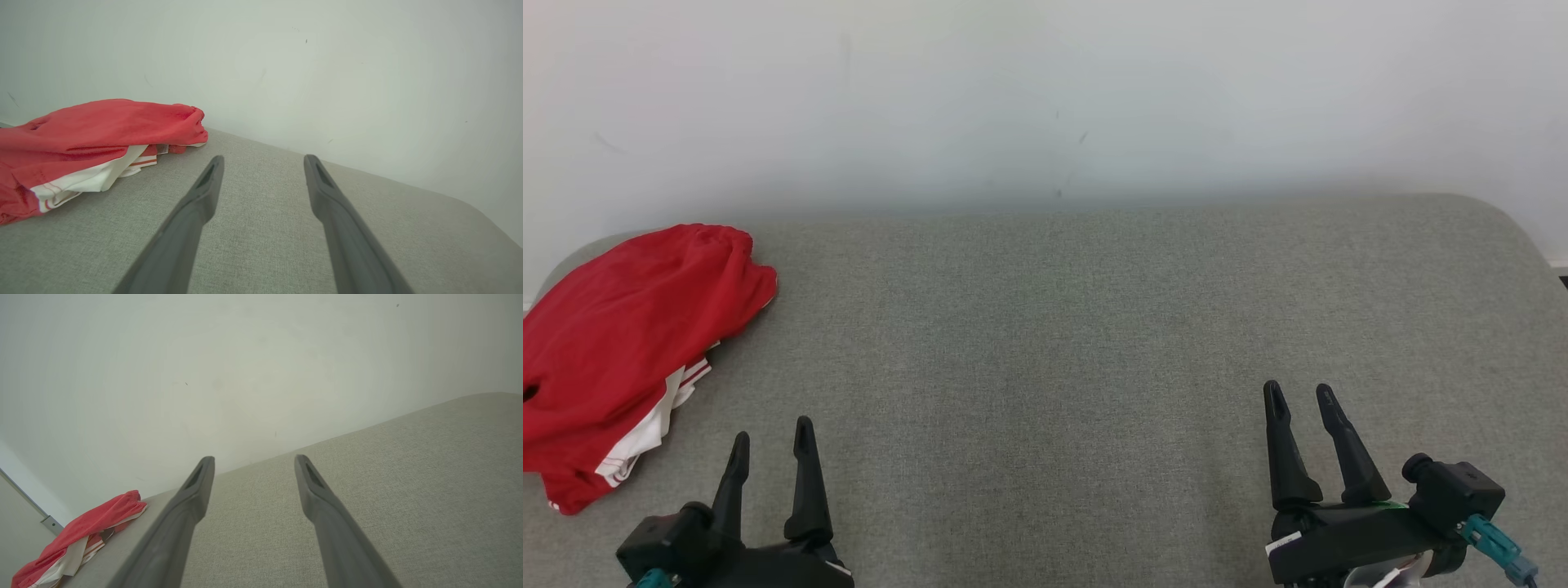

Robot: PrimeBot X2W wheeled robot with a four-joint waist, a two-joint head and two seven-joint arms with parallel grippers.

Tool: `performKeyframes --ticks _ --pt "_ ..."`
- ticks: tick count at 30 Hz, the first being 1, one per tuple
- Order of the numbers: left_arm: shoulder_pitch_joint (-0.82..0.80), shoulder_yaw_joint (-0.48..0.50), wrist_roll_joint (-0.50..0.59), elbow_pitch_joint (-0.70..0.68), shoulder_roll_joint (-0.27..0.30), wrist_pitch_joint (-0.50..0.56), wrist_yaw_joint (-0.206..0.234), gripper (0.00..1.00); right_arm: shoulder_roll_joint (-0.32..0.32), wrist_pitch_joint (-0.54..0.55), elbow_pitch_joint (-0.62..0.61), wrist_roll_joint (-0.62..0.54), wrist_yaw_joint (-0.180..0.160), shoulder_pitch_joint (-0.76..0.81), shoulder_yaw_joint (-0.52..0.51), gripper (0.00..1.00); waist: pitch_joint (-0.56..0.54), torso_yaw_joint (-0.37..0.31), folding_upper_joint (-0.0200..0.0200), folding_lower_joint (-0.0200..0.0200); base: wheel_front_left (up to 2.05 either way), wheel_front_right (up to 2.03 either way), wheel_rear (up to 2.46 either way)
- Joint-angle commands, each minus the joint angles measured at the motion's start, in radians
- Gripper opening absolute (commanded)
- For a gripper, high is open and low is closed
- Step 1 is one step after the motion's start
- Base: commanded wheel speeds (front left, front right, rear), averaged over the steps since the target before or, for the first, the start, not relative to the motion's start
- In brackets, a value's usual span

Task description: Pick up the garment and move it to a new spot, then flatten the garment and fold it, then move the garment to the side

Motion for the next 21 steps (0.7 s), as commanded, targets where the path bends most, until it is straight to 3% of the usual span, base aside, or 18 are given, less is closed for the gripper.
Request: performKeyframes --ticks 1,21 --pt "0.003 -0.003 0.031 -0.015 0.008 -0.009 0.003 1.0 0.0 -0.01 -0.014 -0.026 -0.001 -0.001 0.003 1.0 0.0 0.0 0.0 0.0 0.0 0.0 0.0" --pt "0.023 -0.021 0.187 -0.007 0.035 -0.056 0.013 1.0 0.0 -0.056 0.007 -0.219 -0.002 0.008 -0.042 1.0 -0.005 -0.003 0.0 0.0 0.0 0.0 0.0"
